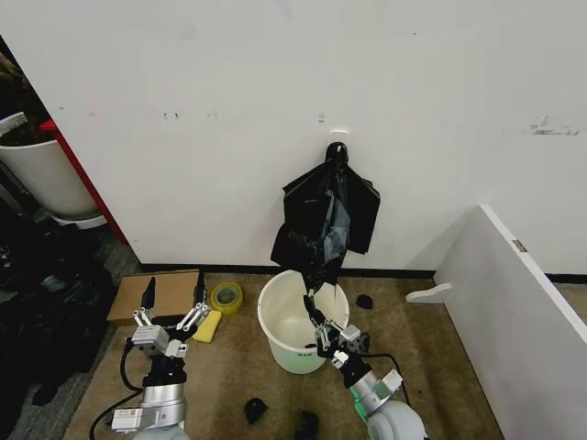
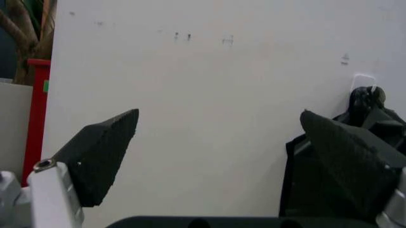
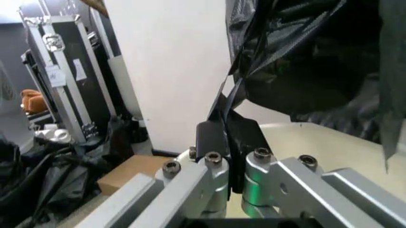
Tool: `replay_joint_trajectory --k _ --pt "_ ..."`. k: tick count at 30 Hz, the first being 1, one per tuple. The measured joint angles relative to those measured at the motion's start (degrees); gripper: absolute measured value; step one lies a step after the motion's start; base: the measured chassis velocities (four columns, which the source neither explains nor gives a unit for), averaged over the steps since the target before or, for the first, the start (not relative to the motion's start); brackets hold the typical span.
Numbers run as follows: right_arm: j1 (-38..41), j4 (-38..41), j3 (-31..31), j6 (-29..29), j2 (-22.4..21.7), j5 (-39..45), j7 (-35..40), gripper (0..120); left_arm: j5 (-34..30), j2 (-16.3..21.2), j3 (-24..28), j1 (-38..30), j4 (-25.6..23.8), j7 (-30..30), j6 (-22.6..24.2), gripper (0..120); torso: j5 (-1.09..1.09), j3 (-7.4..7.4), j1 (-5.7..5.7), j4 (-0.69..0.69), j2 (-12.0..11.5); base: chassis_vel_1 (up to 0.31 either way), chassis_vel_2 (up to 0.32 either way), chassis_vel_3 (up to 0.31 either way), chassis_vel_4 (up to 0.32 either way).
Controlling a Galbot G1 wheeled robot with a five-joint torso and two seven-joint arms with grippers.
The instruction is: Place the garbage bag over the trash bin.
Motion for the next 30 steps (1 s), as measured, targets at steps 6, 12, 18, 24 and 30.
replay_joint_trajectory --k 6,12,18,24,30 --pt "-1.04 -0.34 0.63 1.68 -0.42 -1.76 -2.9 0 -0.03 0.04 0.03 -0.03 0.0 0.0 0.03 100 0.0 0.0 0.0 0.0 0.0 0.0 0.0 0.0 0.0" --pt "-1.12 -0.67 1.42 3.11 -0.64 -3.38 -5.93 0 -0.05 0.04 0.07 -0.2 0.11 0.02 0.04 100 0.0 0.0 0.0 0.0 0.0 0.0 0.0 0.0 0.0" --pt "-1.08 -1.18 2.36 4.93 -1.02 -4.6 -11.06 0 -0.04 0.07 0.14 -0.9 0.52 0.06 0.22 100 0.0 0.0 0.0 0.0 0.0 0.0 0.0 0.0 0.0" --pt "-0.13 -2.01 2.82 6.76 -0.91 -6.4 -9.99 0 0.17 0.19 0.44 -1.71 0.82 0.16 0.74 100 0.0 0.01 0.0 0.0 0.0 0.0 0.0 0.0 0.0" --pt "3.57 -2.68 2.65 8.37 0.85 -8.82 1.23 0 0.59 1.33 0.79 -3.67 1.43 0.29 1.63 100 0.0 0.01 0.0 0.0 0.0 0.0 0.0 0.0 0.0"
